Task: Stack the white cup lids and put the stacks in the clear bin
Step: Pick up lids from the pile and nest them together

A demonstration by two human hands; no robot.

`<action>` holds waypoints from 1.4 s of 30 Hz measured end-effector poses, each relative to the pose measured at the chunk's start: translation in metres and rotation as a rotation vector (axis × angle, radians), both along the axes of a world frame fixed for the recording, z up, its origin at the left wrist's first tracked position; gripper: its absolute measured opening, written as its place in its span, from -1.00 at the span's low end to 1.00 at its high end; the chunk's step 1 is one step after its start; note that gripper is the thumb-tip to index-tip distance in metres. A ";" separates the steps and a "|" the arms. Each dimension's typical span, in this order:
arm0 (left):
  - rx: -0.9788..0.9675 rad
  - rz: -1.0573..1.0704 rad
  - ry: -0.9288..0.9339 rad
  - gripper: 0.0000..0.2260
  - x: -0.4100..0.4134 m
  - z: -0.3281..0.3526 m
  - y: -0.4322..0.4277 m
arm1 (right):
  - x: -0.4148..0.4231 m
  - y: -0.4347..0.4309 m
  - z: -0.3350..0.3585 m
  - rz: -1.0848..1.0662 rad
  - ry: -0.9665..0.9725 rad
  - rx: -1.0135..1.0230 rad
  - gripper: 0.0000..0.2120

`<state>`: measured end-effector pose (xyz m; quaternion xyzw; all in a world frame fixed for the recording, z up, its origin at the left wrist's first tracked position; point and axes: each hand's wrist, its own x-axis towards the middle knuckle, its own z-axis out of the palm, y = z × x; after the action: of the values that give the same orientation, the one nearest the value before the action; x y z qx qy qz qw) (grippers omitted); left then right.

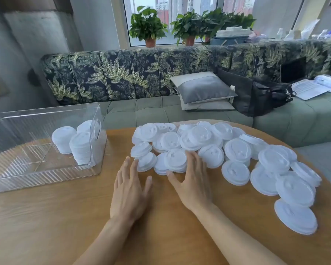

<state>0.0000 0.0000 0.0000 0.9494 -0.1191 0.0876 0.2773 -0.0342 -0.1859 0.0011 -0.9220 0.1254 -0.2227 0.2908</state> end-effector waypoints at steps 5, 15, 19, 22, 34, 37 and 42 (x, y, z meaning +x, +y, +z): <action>-0.052 0.014 0.023 -0.36 0.018 -0.002 0.001 | 0.017 0.000 -0.003 -0.025 -0.012 0.007 -0.19; -0.109 -0.191 -0.247 -0.51 -0.005 0.001 0.000 | 0.004 0.009 -0.003 -0.034 -0.152 0.035 -0.19; -0.220 -0.298 -0.181 -0.51 -0.021 0.003 -0.004 | -0.010 0.024 0.000 0.065 -0.191 0.052 -0.11; -0.511 -0.247 -0.018 -0.53 -0.032 0.005 -0.009 | -0.020 0.033 0.003 0.117 -0.204 0.123 -0.17; -0.990 -0.026 0.185 -0.76 -0.041 0.000 -0.009 | -0.040 0.051 -0.002 0.218 -0.213 0.460 -0.30; -0.952 0.003 0.197 -0.74 -0.038 -0.002 -0.009 | -0.038 0.048 0.000 0.170 -0.164 0.724 -0.47; -0.781 -0.052 0.143 -0.65 -0.039 -0.004 -0.011 | -0.029 0.037 0.001 0.144 -0.066 0.921 -0.79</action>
<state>-0.0386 -0.0112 -0.0039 0.7727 -0.0813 0.0529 0.6273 -0.0632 -0.1489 0.0017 -0.6958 0.1376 -0.1522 0.6883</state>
